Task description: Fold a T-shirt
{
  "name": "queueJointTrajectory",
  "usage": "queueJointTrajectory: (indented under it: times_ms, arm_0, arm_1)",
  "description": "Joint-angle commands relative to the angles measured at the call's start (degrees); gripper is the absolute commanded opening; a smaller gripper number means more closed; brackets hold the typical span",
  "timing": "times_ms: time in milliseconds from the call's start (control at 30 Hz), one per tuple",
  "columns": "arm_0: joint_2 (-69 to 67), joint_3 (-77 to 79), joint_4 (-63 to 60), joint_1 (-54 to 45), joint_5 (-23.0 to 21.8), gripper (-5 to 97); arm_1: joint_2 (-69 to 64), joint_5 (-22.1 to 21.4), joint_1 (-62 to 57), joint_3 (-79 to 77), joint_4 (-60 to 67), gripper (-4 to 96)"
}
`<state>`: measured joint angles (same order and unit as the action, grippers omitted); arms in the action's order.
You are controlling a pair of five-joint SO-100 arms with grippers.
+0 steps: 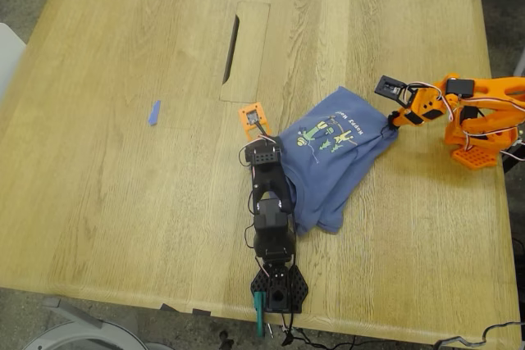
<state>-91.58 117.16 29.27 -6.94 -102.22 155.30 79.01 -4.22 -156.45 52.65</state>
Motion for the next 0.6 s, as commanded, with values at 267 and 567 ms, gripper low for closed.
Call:
queueJointTrajectory:
  times_ms: [267,567]
  arm_0:
    - [-14.5,5.1,5.1,-6.42,2.37,0]
    - [-25.58,-0.53,14.33,-5.8,4.39,0]
  arm_1:
    - [5.8,0.88,-5.19,4.75,7.82,0.1]
    - [-0.88,1.58,-6.33,16.0,8.61,0.1]
